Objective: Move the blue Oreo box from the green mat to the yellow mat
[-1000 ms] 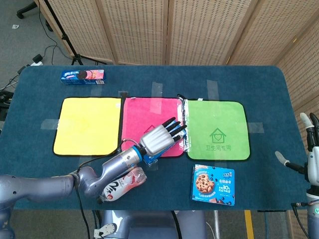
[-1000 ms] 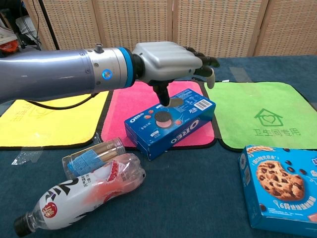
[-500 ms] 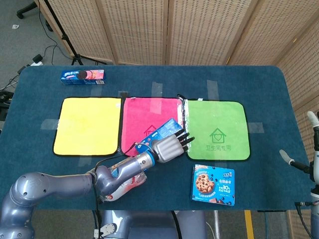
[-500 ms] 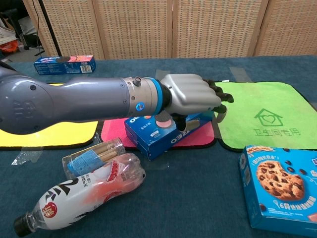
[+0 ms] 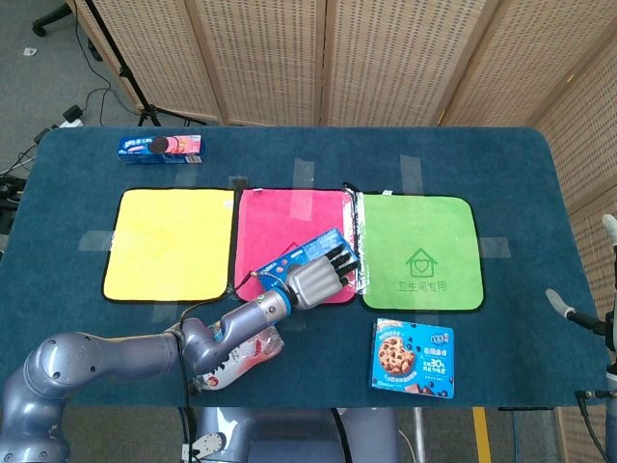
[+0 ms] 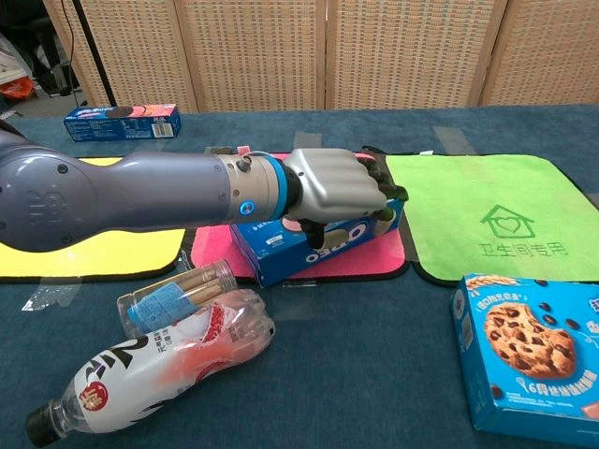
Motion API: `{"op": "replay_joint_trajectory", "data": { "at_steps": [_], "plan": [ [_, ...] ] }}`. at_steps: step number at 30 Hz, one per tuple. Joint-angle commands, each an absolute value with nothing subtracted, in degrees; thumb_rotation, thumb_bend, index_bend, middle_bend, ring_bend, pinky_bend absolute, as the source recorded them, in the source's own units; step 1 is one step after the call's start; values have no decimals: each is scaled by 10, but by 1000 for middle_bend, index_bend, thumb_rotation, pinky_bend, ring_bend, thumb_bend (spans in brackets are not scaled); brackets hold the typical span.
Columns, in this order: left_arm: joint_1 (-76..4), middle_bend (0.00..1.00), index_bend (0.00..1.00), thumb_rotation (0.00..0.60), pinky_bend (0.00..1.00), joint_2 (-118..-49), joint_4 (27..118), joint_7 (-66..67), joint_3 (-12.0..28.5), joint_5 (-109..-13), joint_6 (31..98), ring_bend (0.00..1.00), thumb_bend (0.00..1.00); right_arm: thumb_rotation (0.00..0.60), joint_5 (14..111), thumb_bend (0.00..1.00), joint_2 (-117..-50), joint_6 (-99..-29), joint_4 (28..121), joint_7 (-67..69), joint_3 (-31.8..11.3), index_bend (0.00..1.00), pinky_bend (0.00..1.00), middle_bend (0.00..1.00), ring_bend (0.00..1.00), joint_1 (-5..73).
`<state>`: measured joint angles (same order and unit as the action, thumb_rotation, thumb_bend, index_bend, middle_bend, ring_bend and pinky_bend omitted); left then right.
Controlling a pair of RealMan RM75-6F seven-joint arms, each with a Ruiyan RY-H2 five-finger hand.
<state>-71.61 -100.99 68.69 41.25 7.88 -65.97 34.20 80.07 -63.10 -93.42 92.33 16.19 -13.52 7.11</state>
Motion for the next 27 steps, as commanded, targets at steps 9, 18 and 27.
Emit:
{"op": "replay_joint_trajectory", "data": {
  "at_steps": [9,18,27],
  "plan": [
    [-679,55,310,600,30,-967,706,409,49,-608,366,13,560,600,806,0,-631,-932,929,159,-136,0,0,0,0,69],
    [-653,55,310,600,30,-933,720,391,36,-584,382,13,560,600,809,0,-631,-931,932,160,-137,0,0,0,0,67],
    [-624,55,310,600,30,-888,728,369,12,-598,397,13,560,600,813,0,-632,-929,936,157,-137,0,0,0,0,67]
  ]
}}
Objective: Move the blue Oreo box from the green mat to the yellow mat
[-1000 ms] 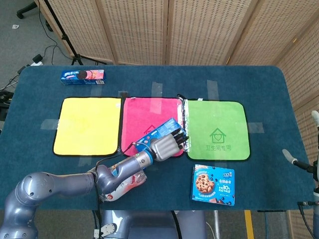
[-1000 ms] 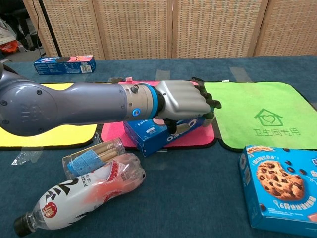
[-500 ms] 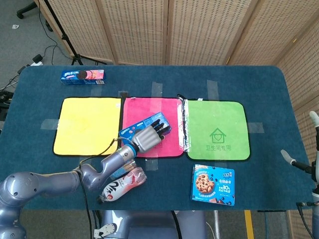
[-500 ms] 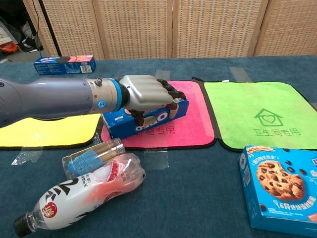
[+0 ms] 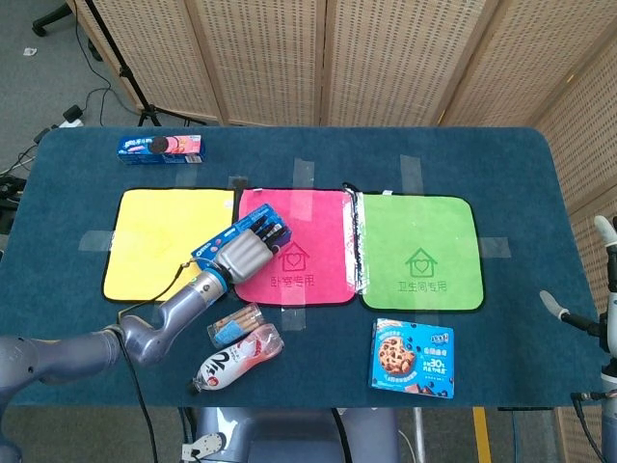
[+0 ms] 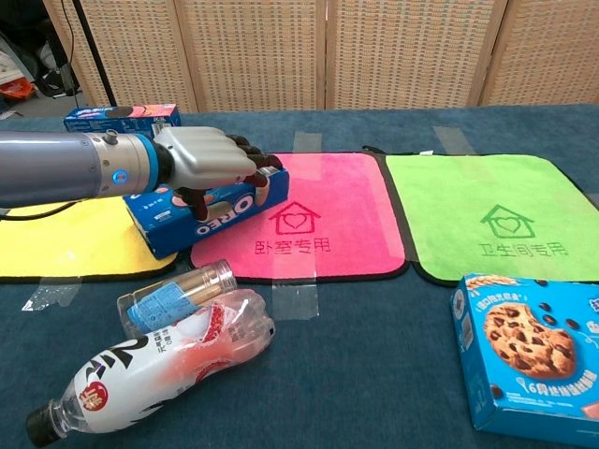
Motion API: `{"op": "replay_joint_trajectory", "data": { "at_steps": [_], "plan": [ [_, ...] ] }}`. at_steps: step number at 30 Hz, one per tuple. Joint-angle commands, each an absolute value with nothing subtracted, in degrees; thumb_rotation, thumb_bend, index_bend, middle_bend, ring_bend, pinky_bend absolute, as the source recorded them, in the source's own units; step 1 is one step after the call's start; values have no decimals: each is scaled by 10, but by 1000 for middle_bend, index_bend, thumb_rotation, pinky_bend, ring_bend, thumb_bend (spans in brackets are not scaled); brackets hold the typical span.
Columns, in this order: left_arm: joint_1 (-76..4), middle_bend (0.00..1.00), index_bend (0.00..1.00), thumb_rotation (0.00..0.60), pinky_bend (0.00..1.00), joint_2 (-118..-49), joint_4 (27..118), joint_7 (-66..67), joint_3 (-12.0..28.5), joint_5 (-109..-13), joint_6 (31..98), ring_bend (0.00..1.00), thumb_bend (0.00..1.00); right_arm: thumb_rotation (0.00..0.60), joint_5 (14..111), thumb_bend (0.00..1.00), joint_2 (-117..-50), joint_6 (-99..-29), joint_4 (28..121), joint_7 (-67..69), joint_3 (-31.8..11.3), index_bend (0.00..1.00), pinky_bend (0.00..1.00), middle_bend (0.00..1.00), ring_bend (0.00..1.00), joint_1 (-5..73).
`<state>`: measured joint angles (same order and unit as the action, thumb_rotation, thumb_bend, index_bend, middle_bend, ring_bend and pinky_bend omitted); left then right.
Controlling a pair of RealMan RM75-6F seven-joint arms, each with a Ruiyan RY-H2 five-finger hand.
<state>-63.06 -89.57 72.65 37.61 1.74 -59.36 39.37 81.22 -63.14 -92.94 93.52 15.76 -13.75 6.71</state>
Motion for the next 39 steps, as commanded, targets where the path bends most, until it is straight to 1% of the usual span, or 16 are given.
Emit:
{"op": "replay_joint_trajectory", "data": {
  "at_steps": [1,12,25,28,31,33,34,35,36,37,39],
  "plan": [
    [-619,55,310,600,30,-883,728,365,9,-599,399,13,560,600,814,0,-632,-929,937,156,-137,0,0,0,0,67],
    [-575,55,310,600,30,-842,716,324,-12,-610,418,13,561,600,820,0,-631,-931,941,155,-136,0,0,0,0,65],
    [-503,55,310,600,37,-791,684,243,-30,-619,442,13,560,600,832,0,-629,-929,950,157,-134,0,0,0,0,66],
    [-494,18,308,600,36,-785,681,228,-26,-622,450,6,543,600,836,0,-630,-928,952,154,-132,0,0,0,0,67],
    [-485,0,286,600,16,-774,704,183,-4,-649,490,0,473,600,840,0,-631,-927,953,151,-131,0,0,0,0,68],
    [-473,0,262,600,1,-752,745,110,24,-699,560,0,392,600,842,0,-631,-926,955,149,-130,0,0,0,0,70],
    [-468,0,249,600,0,-743,757,86,29,-716,579,0,358,600,843,0,-632,-926,955,148,-130,0,0,0,0,70],
    [-462,0,219,600,0,-732,770,60,38,-731,603,0,296,600,844,0,-632,-925,956,148,-130,0,0,0,0,70],
    [-457,0,167,600,0,-721,781,41,41,-743,618,0,226,600,844,0,-632,-925,956,147,-130,0,0,0,0,70],
    [-447,0,122,600,0,-703,798,15,49,-755,643,0,177,600,845,0,-632,-926,956,147,-130,0,0,0,0,70],
    [-432,0,15,600,0,-678,820,-3,53,-760,665,0,45,600,845,0,-632,-926,956,147,-129,0,0,0,0,70]
  ]
}}
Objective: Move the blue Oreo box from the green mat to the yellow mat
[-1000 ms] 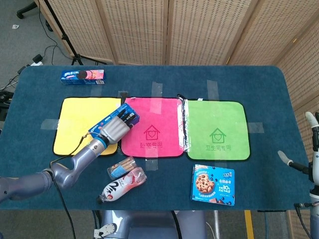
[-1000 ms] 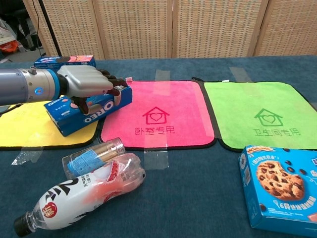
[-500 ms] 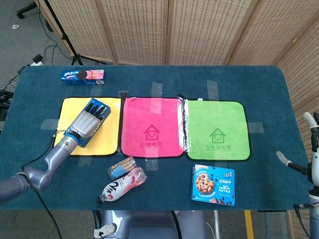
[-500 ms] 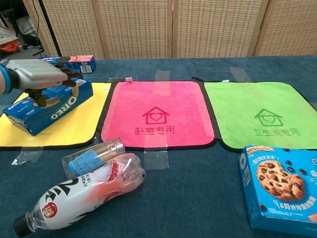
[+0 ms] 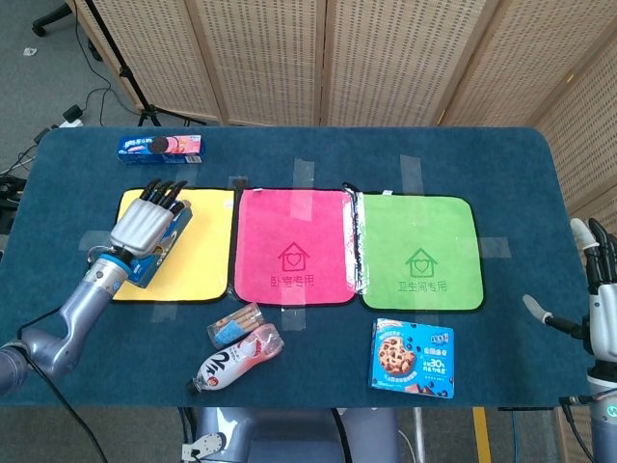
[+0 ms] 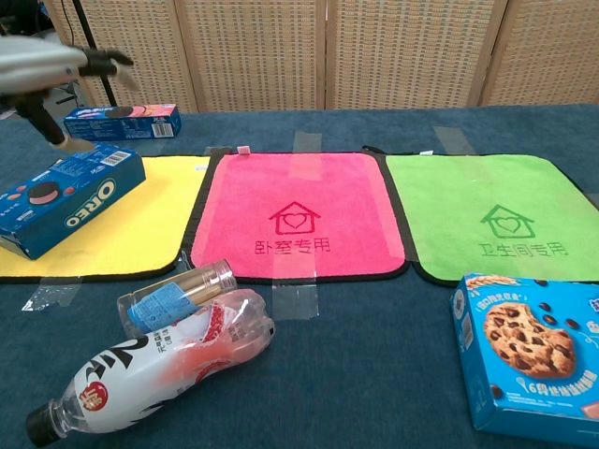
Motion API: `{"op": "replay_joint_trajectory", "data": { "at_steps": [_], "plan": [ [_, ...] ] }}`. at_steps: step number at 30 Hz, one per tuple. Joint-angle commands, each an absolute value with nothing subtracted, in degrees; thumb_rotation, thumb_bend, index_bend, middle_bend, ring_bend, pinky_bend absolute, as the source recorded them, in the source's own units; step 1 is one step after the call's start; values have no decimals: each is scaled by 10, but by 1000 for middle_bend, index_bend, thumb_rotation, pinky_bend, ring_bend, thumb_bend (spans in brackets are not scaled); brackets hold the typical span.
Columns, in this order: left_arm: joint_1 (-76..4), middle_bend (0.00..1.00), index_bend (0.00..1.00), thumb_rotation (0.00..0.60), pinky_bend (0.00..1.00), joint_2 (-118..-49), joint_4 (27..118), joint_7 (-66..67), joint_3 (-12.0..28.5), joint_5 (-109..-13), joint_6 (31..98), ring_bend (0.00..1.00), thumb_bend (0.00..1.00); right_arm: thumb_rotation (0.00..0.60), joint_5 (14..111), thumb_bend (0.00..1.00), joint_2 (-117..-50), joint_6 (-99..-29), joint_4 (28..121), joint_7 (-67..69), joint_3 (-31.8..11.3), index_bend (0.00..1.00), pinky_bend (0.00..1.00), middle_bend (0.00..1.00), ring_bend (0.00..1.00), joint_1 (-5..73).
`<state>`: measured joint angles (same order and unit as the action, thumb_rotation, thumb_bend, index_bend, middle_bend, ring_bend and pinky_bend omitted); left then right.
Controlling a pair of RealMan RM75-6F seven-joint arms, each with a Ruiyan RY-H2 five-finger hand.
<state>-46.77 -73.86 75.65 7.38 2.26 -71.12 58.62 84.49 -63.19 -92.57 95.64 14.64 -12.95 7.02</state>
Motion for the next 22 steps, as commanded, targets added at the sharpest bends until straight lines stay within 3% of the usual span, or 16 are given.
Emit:
{"op": "replay_joint_trajectory", "data": {
  "at_steps": [1,4,9,10,13,22],
  "plan": [
    [-423,0,2,600,0,-665,834,-7,54,-756,672,0,19,600,845,0,-632,-926,957,147,-129,0,0,0,0,70],
    [-387,0,0,600,0,-624,886,-9,55,-731,698,0,0,600,845,0,-631,-927,957,148,-129,0,0,0,0,69],
    [-285,0,0,600,0,-569,985,22,22,-667,759,0,0,600,856,0,-634,-930,953,127,-124,0,0,0,0,69],
    [-240,0,0,600,0,-575,992,3,10,-663,805,0,0,600,861,0,-638,-927,950,105,-120,0,0,0,0,71],
    [-191,0,0,600,0,-595,979,-22,-2,-685,861,0,0,600,858,0,-645,-928,952,84,-119,0,0,0,0,72],
    [-100,0,0,600,0,-628,960,-31,-22,-741,953,0,0,600,838,0,-632,-903,982,-20,-104,0,0,0,0,68]
  ]
}}
